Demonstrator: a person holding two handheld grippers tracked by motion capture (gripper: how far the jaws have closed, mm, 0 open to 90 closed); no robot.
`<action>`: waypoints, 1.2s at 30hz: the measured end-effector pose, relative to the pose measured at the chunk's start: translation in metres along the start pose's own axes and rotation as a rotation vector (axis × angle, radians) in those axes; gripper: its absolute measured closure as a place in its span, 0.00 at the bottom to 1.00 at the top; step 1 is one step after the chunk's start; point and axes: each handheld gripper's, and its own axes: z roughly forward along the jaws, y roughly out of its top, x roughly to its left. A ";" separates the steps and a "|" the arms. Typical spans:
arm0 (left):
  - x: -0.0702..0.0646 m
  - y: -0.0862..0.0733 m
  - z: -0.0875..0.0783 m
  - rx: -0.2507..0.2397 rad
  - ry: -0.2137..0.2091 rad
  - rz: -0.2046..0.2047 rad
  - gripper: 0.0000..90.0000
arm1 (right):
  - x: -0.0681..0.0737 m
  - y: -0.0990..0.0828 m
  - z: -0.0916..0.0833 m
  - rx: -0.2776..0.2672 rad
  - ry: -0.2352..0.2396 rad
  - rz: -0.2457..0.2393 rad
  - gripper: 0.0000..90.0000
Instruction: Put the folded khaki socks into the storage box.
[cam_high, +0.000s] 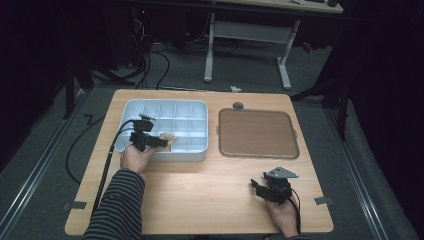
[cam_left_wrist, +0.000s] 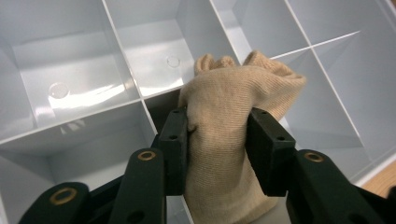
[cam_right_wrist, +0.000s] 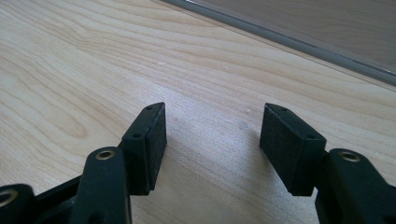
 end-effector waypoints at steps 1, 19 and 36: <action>0.000 0.000 -0.001 -0.012 -0.001 -0.002 0.67 | 0.000 0.000 0.000 0.001 0.000 0.001 0.46; 0.002 0.003 -0.002 -0.049 0.011 0.002 0.88 | 0.000 0.000 0.000 0.001 0.001 0.002 0.46; -0.010 0.003 -0.018 -0.115 0.017 0.054 0.72 | 0.000 0.000 0.000 0.000 0.001 -0.002 0.46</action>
